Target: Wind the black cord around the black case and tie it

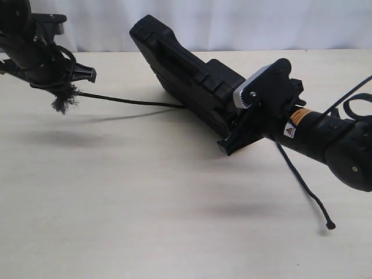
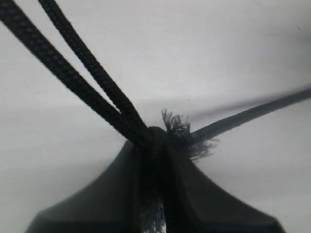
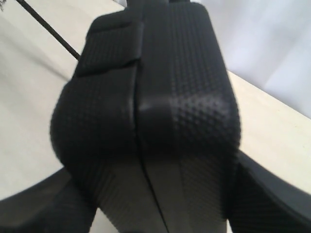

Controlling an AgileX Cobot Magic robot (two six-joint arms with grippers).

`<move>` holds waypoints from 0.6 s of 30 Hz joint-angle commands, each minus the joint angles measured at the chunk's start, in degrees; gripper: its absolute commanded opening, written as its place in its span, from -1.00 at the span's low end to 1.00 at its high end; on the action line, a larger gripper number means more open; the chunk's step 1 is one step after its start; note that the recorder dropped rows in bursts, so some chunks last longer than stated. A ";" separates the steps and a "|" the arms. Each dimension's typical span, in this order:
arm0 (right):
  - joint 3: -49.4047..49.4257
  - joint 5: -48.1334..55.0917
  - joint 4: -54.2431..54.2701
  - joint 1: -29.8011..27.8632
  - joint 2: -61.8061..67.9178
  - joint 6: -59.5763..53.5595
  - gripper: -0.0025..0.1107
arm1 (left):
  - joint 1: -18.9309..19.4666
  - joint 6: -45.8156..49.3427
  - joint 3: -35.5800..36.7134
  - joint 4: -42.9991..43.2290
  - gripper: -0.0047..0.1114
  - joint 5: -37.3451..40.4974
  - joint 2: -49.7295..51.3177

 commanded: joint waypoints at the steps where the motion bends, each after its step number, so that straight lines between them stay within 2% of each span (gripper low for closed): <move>1: 0.72 4.77 1.11 -0.18 0.58 4.03 -0.88 | -0.01 19.73 -0.25 -2.85 -0.92 6.15 -1.91; 5: 0.72 4.60 1.11 -0.18 0.58 4.03 -0.88 | -0.01 38.28 -0.25 -11.35 -0.92 12.23 -2.67; 6: 0.72 4.60 1.11 -0.18 0.58 4.03 -0.88 | -0.01 40.49 -0.25 -12.96 -0.92 13.14 -2.91; 12: 0.72 4.39 1.54 -0.18 0.58 5.78 -0.88 | -0.01 47.71 -0.25 -15.24 -0.92 18.08 -6.57; 18: 0.72 3.54 6.28 -0.18 0.58 5.63 -0.88 | -0.01 55.01 1.10 -22.02 -0.92 20.04 -12.50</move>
